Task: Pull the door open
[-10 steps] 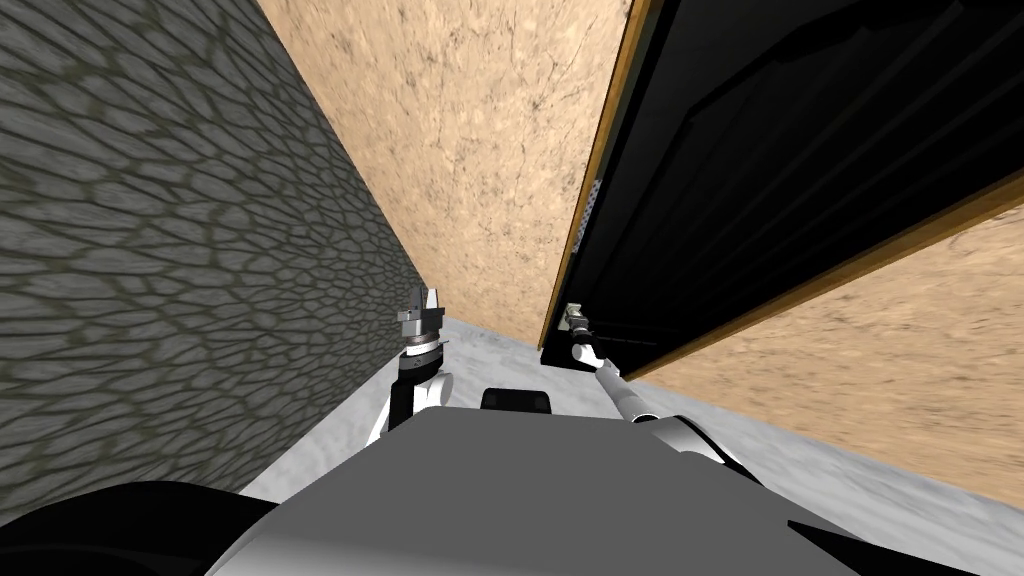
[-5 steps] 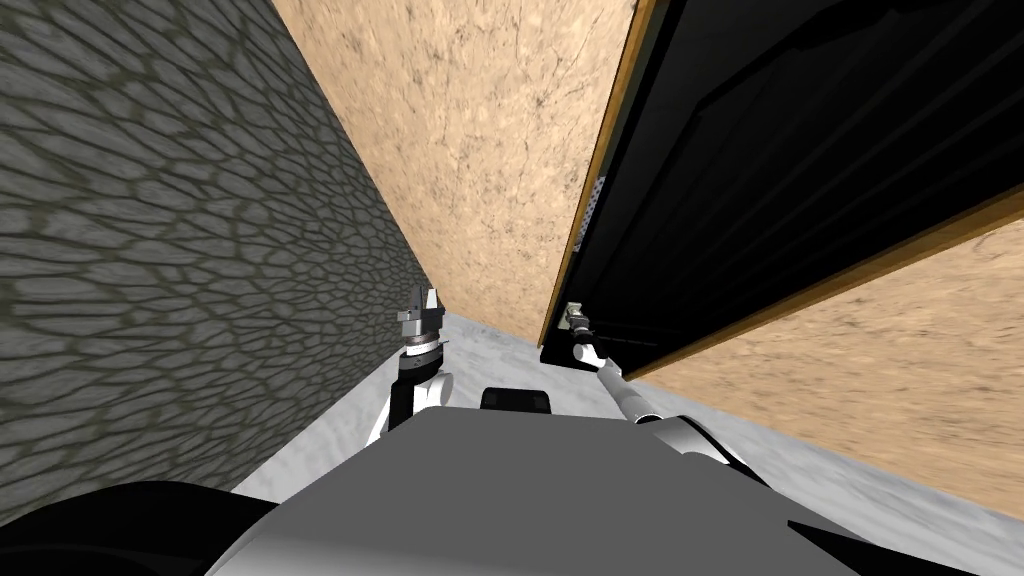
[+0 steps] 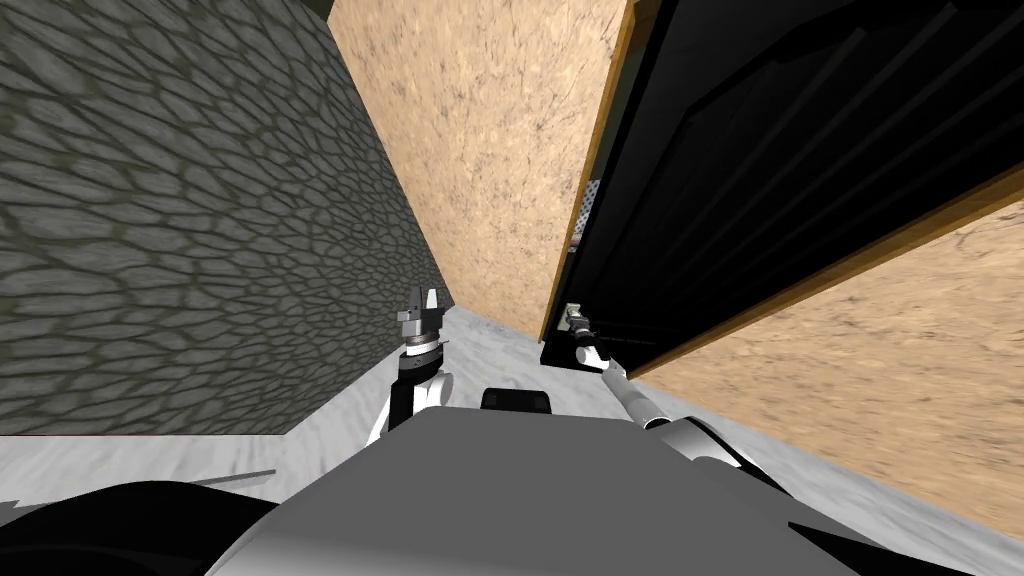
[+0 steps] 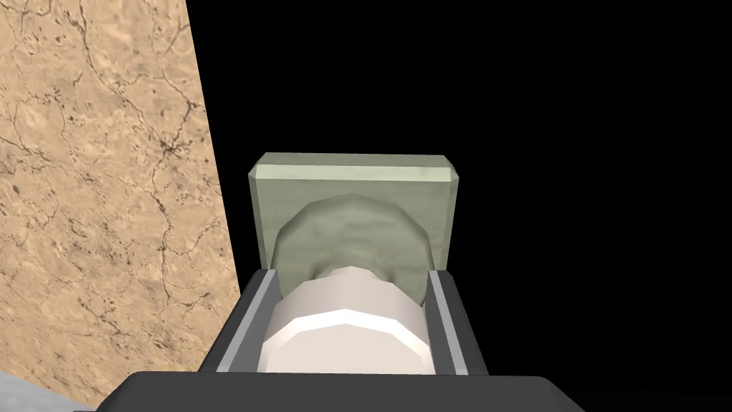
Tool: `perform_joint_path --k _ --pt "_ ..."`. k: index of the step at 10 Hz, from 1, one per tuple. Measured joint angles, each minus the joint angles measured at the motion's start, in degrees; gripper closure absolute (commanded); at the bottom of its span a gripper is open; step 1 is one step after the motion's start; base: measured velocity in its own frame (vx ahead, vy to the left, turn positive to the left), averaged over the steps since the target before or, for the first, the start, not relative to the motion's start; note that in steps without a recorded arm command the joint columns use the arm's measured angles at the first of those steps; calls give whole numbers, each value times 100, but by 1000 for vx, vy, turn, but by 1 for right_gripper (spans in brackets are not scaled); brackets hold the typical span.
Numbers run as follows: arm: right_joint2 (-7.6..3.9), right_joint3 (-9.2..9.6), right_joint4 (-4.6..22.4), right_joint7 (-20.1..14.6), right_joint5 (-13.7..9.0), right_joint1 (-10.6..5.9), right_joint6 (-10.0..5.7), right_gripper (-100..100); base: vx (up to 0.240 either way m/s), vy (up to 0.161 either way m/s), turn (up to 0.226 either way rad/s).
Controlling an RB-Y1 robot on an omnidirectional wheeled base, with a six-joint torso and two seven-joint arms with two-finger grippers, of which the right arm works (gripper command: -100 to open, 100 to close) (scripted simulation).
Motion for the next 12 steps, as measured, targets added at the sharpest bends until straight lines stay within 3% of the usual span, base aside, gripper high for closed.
perform_joint_path --k 4,6,12 --pt "-296 312 -135 -381 -24 71 -44 100 -196 -67 119" --pt "-350 406 -159 -450 -22 113 -48 100 -177 -94 99" --pt "-745 956 -488 -870 1 264 -198 100 -218 -106 98"
